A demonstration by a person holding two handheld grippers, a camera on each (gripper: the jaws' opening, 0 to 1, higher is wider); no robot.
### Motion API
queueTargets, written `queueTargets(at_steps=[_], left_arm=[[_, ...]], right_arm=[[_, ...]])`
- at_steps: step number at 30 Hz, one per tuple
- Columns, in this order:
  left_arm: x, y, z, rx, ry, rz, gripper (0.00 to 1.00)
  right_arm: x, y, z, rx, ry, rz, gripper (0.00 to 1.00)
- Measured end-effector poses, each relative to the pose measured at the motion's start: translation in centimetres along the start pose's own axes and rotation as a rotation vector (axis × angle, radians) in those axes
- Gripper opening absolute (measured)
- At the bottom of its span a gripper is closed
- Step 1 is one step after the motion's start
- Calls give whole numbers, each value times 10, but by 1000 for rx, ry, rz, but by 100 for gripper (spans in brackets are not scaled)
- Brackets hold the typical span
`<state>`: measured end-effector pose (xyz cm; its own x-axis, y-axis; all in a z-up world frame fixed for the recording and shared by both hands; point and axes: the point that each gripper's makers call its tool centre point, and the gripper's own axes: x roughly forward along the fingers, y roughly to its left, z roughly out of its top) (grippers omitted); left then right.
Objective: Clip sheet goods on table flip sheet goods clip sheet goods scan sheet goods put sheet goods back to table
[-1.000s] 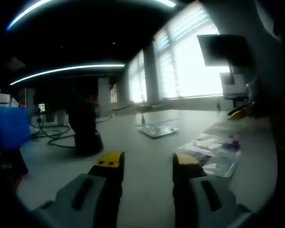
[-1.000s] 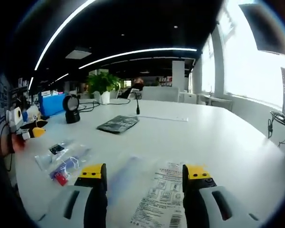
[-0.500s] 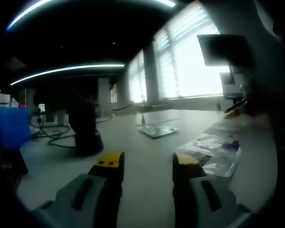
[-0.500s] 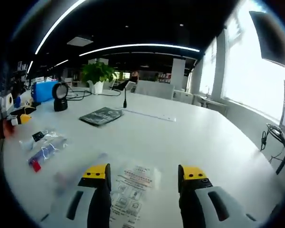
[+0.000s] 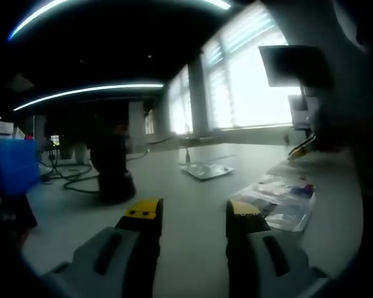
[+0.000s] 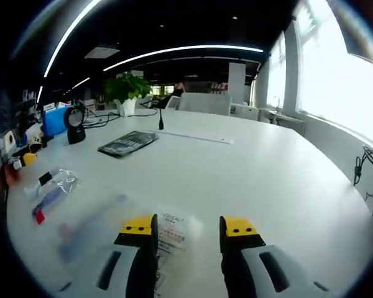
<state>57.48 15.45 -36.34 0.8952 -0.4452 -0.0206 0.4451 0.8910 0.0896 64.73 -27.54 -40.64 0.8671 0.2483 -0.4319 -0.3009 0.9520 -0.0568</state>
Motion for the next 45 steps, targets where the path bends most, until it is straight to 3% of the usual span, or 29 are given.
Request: queueTargets(at_steps=[8, 29, 36, 41, 45], left_arm=[[0, 0, 0, 0, 0, -2, 33], [0, 0, 1, 1, -3, -3, 33], [0, 0, 1, 1, -4, -5, 33], [0, 0, 1, -1, -6, -5, 33], [0, 1, 1, -3, -8, -3, 33]], right_arm=[[6, -2, -1, 7, 34, 6, 28], [11, 7, -13, 24, 139, 30, 24], [10, 8, -14, 38, 118, 22, 23], [11, 12, -13, 24, 121, 31, 14], [11, 13, -13, 12, 120, 32, 12]])
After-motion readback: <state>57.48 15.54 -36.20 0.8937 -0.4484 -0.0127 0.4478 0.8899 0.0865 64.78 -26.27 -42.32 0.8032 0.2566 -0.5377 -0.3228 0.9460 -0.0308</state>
